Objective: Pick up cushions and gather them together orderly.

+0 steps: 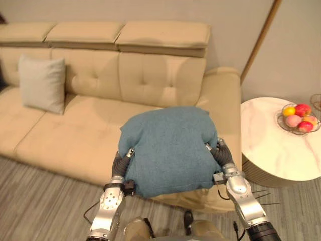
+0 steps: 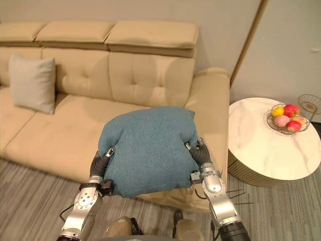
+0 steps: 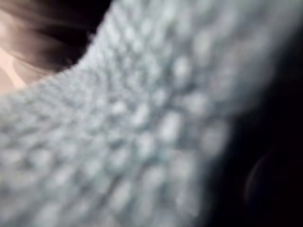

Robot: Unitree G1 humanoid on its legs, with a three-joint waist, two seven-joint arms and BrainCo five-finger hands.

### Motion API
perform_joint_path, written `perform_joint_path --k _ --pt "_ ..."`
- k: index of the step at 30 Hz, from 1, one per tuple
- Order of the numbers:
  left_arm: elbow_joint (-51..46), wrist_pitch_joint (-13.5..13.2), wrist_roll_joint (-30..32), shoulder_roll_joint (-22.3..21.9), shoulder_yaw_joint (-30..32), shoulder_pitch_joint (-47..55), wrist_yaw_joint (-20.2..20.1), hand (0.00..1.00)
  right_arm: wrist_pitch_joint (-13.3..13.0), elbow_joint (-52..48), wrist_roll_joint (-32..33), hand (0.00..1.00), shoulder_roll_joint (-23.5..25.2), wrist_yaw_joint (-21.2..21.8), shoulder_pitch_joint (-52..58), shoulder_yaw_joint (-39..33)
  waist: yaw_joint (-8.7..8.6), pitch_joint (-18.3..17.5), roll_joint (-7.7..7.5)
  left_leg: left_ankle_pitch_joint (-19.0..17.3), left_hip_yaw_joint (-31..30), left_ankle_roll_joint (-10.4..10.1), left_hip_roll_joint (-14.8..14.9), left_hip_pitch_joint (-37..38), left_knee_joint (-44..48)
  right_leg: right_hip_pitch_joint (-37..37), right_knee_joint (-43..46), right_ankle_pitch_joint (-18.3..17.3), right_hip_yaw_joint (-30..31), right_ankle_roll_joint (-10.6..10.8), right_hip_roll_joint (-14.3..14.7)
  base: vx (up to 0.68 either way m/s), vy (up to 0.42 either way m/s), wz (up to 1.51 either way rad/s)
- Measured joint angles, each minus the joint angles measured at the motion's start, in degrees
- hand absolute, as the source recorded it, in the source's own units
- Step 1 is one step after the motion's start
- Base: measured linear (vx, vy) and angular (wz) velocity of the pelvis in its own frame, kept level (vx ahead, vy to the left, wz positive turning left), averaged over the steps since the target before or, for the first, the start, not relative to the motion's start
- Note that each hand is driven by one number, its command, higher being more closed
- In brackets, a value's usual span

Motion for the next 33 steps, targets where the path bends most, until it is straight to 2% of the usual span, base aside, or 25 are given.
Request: perform_joint_path --k 1,2,3,4,5,6,8,9,10,12,14,15,19,23,25,27,30,33 --pt "0.0 0.0 0.0 0.0 0.0 0.1 -0.1 1.00 0.0 0.0 0.0 1.00 0.0 0.0 0.1 0.0 -0.02 0.1 -0.11 0.7 -1.8 -1.1 -0.6 -0.2 -3.0 0.6 0.0 -0.3 1.0 0.3 -0.2 0.23 0.201 -1.02" --pt "-0.1 0.0 0.0 -0.1 0.2 0.7 -0.4 1.00 0.0 0.0 0.0 1.00 0.0 0.1 0.2 0.0 -0.06 0.2 -0.35 2.3 -5.4 -3.3 -1.7 -0.1 -9.5 1.7 0.0 -1.0 3.4 1.3 -0.7 0.30 0.325 -1.20" --pt "-0.4 0.1 0.0 -0.7 0.8 1.5 -0.7 1.00 0.0 0.0 0.0 1.00 0.1 0.2 0.3 0.0 0.13 0.0 0.04 3.5 -8.2 -5.2 -1.9 1.1 -15.0 2.1 0.2 -1.5 6.1 2.1 -0.6 0.30 0.346 -1.38" --pt "-0.8 0.1 0.1 -1.1 1.2 2.1 -0.8 1.00 0.0 0.0 0.0 1.00 0.3 0.3 0.4 0.1 0.63 -0.1 0.02 3.9 -8.5 -5.5 -1.9 3.3 -15.9 2.1 0.3 -1.7 7.5 2.8 -0.6 0.37 0.456 -1.72" --pt "-2.4 0.1 0.1 -2.1 1.5 4.0 -0.8 1.00 -0.1 -0.3 -0.1 1.00 0.3 0.5 0.4 0.1 0.93 -1.4 2.26 8.0 -9.6 -3.5 -1.1 8.3 -19.1 1.4 0.0 -2.1 9.4 5.1 0.8 0.26 0.345 -1.33" --pt "-2.8 0.0 0.1 -1.8 1.7 4.1 -0.8 1.00 -0.3 0.3 -0.1 1.00 1.4 0.5 0.1 -0.1 0.72 -1.3 1.78 7.8 -8.9 -4.9 -1.0 8.6 -18.9 1.0 0.0 -2.7 10.5 6.6 0.8 0.27 0.435 -1.36" --pt "-3.0 0.7 0.6 -1.6 3.0 4.9 -0.8 1.00 0.1 0.6 -0.2 1.00 3.1 0.6 0.7 0.7 0.42 -1.3 -0.75 6.8 -2.2 -2.8 -3.1 10.7 -17.2 0.3 -0.6 -0.2 11.9 10.1 -2.3 0.17 0.378 -1.22" --pt "-3.0 0.8 0.6 -1.6 3.3 5.5 -0.9 1.00 0.1 0.6 -0.4 1.00 3.2 0.9 0.6 1.0 0.50 -1.5 -1.09 6.6 -0.5 -2.5 -3.6 11.4 -17.2 0.4 -1.1 0.3 11.9 10.6 -3.1 0.11 0.338 -1.51" --pt "-3.0 0.8 0.6 -1.6 4.0 6.5 -0.9 1.00 0.1 0.6 -0.8 1.00 3.2 1.6 0.1 1.8 1.29 -1.6 -1.27 5.8 3.3 -1.1 -4.7 13.3 -17.2 0.6 -2.7 2.0 11.7 11.3 -4.7 0.07 0.239 -1.12" --pt "-4.3 0.8 0.7 -1.4 4.9 7.1 -0.9 1.00 0.1 0.6 -0.8 1.00 3.3 1.6 -0.7 2.9 1.93 -1.7 -1.41 5.1 6.4 0.0 -5.8 14.3 -17.4 0.0 -4.1 3.4 9.4 11.5 -6.1 0.04 0.197 -1.07" --pt "-5.5 0.8 0.8 -1.2 6.2 6.9 -0.9 1.00 0.1 0.6 -1.0 1.00 3.3 1.6 -2.4 3.8 2.56 -1.7 -1.37 5.1 8.0 0.1 -6.3 14.3 -18.2 -1.2 -5.1 5.2 5.1 11.0 -6.8 0.01 0.097 -0.71" --pt "-6.2 0.8 0.7 -0.9 7.1 6.8 -0.8 1.00 0.1 0.6 -1.2 1.00 3.3 1.6 -3.9 4.6 3.46 -1.7 -1.38 5.1 9.0 0.1 -6.4 14.4 -19.0 -1.9 -5.8 6.4 1.7 10.0 -7.2 0.00 0.044 -0.40" --pt "-6.4 0.8 0.8 -0.9 8.8 4.9 -0.4 1.00 0.1 1.6 -1.3 1.00 3.3 1.2 -8.2 5.8 4.25 -1.7 -1.37 5.1 8.2 0.1 -6.6 13.9 -20.0 -1.9 -7.1 7.3 -2.7 9.8 -7.4 0.00 0.005 0.03" --pt "-6.4 0.7 0.9 -0.9 10.1 0.7 1.8 1.00 0.1 3.0 -1.3 1.00 3.4 -0.1 -13.8 6.4 5.34 -1.6 -1.16 5.1 4.8 0.1 -6.6 9.7 -20.0 -3.5 -8.4 8.1 -7.1 9.3 -7.5 -0.04 -0.034 0.40" --pt "-6.4 0.7 0.9 -0.8 11.2 -1.9 3.1 1.00 0.1 5.6 -1.3 1.00 3.9 -1.0 -17.6 6.7 6.57 -1.1 -0.70 5.4 3.6 0.5 -6.7 7.8 -20.0 -4.5 -9.0 8.9 -8.7 9.1 -7.5 -0.07 -0.019 0.31" --pt "-6.3 0.7 1.1 -0.3 12.9 -7.7 6.0 1.00 0.1 9.4 -1.3 1.00 4.8 -3.3 -24.9 6.7 7.65 1.3 0.57 6.2 2.2 1.4 -7.4 5.2 -19.9 -6.2 -8.8 9.3 -10.2 9.1 -7.9 -0.11 0.000 0.32" --pt "-4.7 0.6 1.2 2.3 15.4 -18.6 9.6 1.00 0.1 14.1 -1.4 1.00 5.8 -6.1 -36.8 5.7 9.23 4.7 1.05 7.6 1.3 2.1 -8.3 0.9 -19.4 -9.9 -8.4 9.5 -11.3 9.0 -8.9 -0.16 -0.006 0.21" --pt "2.5 -0.2 1.2 8.6 15.1 -36.2 14.5 1.00 0.1 19.2 -2.7 1.00 6.5 -10.4 -51.2 1.7 9.96 9.6 1.23 10.0 -0.9 2.0 -8.3 -3.0 -19.1 -12.5 -8.5 11.5 -12.9 7.9 -8.7 -0.24 -0.028 0.34"
